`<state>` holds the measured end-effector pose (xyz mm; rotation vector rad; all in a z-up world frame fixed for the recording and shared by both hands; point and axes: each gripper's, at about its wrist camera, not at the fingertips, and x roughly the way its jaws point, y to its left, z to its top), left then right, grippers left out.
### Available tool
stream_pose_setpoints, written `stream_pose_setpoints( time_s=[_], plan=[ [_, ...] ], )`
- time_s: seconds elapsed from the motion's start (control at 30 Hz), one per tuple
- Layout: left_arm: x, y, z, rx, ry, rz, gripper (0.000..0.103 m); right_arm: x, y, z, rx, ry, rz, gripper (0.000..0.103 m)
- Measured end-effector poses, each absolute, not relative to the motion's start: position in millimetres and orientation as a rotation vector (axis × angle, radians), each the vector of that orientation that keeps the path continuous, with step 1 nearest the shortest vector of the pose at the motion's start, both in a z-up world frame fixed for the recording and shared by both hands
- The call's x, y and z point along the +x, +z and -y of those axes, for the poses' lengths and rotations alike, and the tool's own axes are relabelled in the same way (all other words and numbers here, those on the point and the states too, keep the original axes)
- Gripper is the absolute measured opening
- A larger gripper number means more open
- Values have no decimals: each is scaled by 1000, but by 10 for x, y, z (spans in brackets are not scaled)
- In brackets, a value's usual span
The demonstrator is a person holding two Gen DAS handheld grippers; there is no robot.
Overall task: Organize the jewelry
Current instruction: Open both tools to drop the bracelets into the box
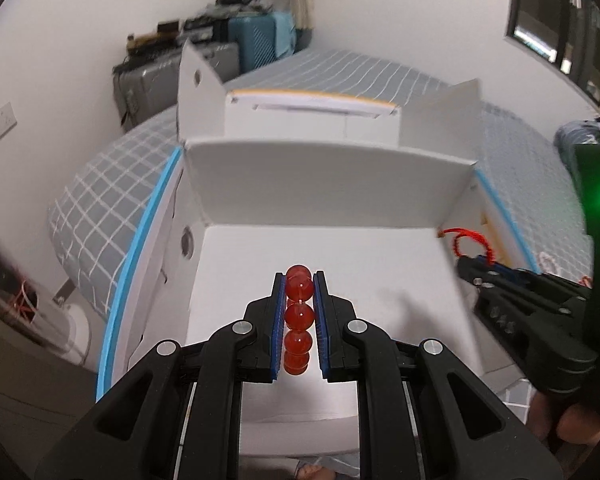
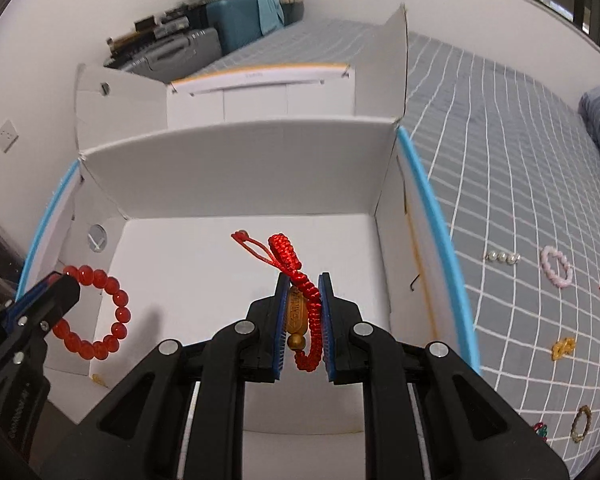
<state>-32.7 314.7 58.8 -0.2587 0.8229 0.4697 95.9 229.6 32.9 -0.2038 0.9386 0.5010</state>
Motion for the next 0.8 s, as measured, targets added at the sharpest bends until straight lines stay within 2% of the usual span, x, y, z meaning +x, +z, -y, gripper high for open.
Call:
stream_pose_setpoints(
  time_s=[0.23,0.57,0.63,0.67,0.7,0.77,0.8],
  plan=[
    [-257,422,-3232,-270,468,-881,13,1027,123,-2429,-236,479,-1015,14],
    [-213,339,-3215,-261,469,-908,13,1009,95,-2439,-232,489,-1024,16],
    [-214,341,-3228,-260,478,-913,14,999,115,-2441,-225,501,-1016,28],
    [-230,354,-3239,-263,487,-909,15,988,138,-2434,-221,509,-1007,44],
    [-244,370,-3242,-264,492,-904,15,969,171,-2428,-218,514,-989,55],
    [-278,417,-3243,-269,494,-891,21,927,233,-2423,-219,520,-964,61],
    [-295,436,-3239,-269,498,-883,31,906,260,-2422,-216,526,-957,64]
  ],
)
